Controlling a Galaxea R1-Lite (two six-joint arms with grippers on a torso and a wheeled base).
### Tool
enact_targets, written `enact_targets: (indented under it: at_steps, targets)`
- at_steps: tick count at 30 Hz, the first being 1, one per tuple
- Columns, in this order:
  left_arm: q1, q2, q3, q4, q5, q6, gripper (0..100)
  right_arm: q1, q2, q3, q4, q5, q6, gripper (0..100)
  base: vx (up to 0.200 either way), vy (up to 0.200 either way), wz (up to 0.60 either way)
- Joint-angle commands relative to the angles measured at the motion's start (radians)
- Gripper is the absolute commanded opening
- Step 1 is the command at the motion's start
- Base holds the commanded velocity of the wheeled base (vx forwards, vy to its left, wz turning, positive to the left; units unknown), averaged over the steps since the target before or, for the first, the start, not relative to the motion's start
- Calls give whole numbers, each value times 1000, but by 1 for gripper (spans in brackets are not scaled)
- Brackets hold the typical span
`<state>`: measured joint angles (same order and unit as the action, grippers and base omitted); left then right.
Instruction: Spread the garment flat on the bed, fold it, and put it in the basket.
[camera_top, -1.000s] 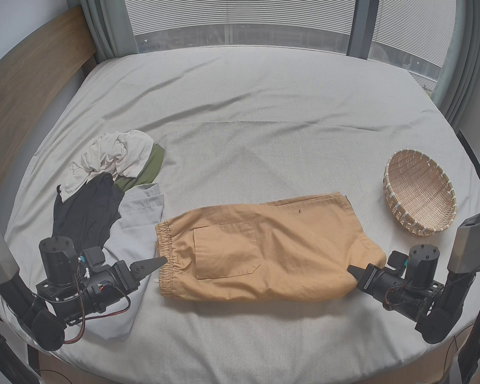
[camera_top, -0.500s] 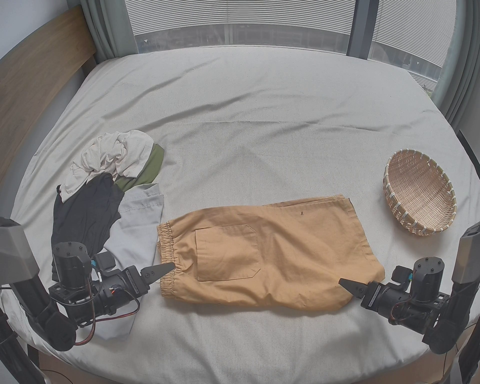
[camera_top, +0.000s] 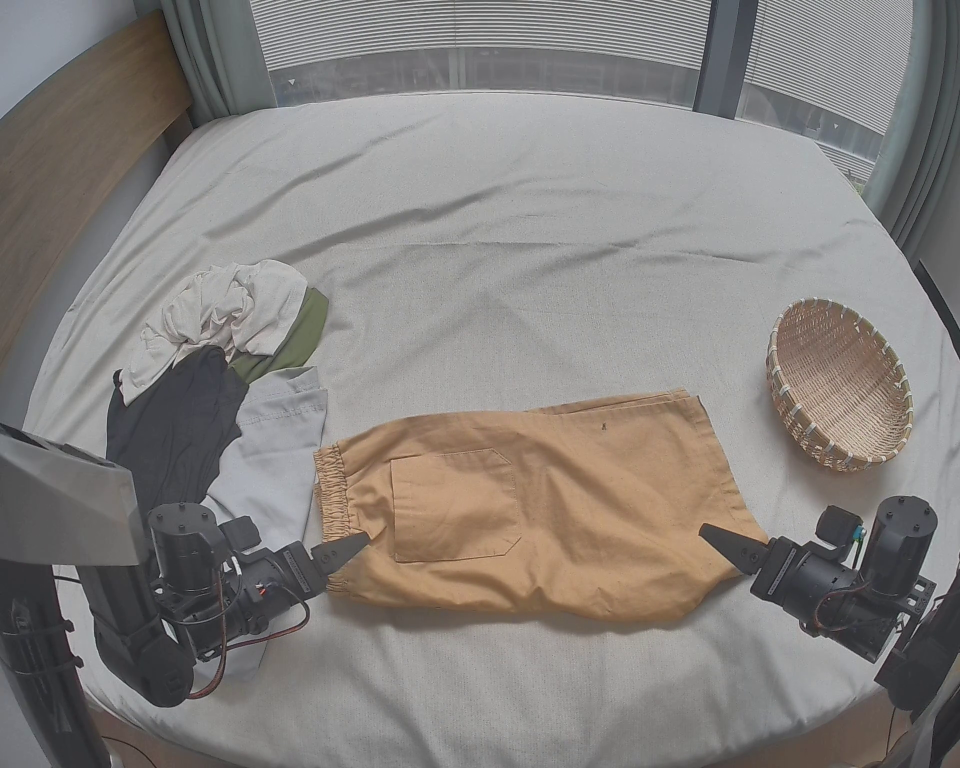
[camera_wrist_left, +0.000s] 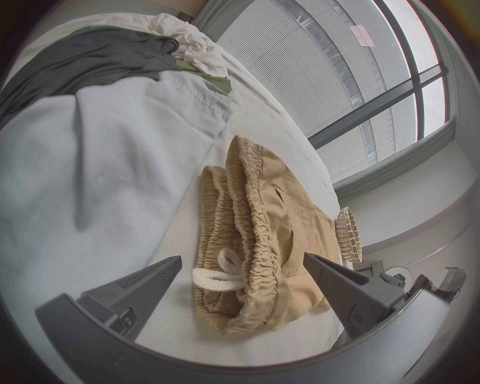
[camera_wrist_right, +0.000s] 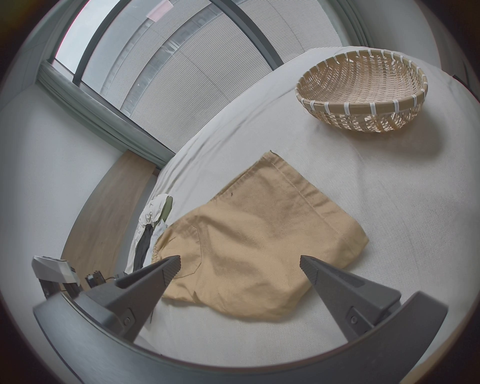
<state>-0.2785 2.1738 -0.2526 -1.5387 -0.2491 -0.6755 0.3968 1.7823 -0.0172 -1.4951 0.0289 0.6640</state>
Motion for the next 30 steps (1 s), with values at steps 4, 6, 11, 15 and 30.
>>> enact_targets:
  at_steps: [4,6,11,15,30]
  targets:
    - [-28,52,-76,0,-2,-9,100,2,-34,17,-1,2,2,100,0,0,0]
    - [-39,54,-93,0,-2,-13,100,4,-34,17,-1,2,2,100,0,0,0]
    - [-50,63,-122,2,-1,-25,100,4,-34,17,-1,3,3,100,0,0,0]
    - [-47,69,-131,0,-1,-30,100,4,-34,17,-1,3,3,100,0,0,0]
    - [-5,-62,-30,19,-13,-88,0,4,-29,11,-4,5,3,100,0,0,0]
